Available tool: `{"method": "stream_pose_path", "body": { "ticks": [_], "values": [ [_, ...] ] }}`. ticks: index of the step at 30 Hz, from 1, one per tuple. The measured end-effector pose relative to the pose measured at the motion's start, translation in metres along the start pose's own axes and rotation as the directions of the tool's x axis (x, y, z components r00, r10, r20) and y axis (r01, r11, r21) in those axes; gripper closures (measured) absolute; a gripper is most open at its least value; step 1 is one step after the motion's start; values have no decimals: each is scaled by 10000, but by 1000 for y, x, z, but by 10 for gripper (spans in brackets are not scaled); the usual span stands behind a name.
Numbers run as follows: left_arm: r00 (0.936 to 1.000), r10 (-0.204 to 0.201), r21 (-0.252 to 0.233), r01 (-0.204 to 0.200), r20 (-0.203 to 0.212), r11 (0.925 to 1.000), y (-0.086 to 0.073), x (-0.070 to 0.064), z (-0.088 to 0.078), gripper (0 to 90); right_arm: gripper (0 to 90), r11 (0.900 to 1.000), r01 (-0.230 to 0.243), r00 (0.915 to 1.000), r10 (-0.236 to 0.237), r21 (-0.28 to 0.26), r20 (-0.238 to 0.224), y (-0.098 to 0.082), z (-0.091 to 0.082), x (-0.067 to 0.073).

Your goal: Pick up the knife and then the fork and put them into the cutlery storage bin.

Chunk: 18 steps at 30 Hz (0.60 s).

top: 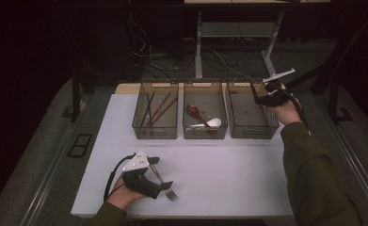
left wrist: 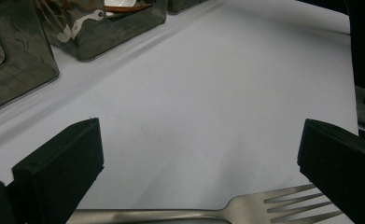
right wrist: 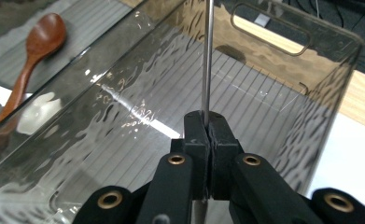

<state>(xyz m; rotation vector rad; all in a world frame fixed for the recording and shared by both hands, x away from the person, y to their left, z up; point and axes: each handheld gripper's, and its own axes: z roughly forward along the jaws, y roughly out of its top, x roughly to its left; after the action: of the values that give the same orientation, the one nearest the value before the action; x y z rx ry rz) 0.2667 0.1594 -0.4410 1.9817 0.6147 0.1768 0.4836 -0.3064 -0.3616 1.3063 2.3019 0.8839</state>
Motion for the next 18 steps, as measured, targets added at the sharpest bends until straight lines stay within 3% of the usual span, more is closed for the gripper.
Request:
{"method": "stream_pose_path", "body": {
  "ticks": [15,18],
  "values": [
    [10000,45,-34,-45,48,10000,0,-1,-1,0,868,9947,-13,10000,9,1026,39,3,35,2],
    [10000,41,-46,-41,50,10000,0,-1,-1,0,824,9941,-84,9999,91,1078,-58,2,37,2]
  ]
}}
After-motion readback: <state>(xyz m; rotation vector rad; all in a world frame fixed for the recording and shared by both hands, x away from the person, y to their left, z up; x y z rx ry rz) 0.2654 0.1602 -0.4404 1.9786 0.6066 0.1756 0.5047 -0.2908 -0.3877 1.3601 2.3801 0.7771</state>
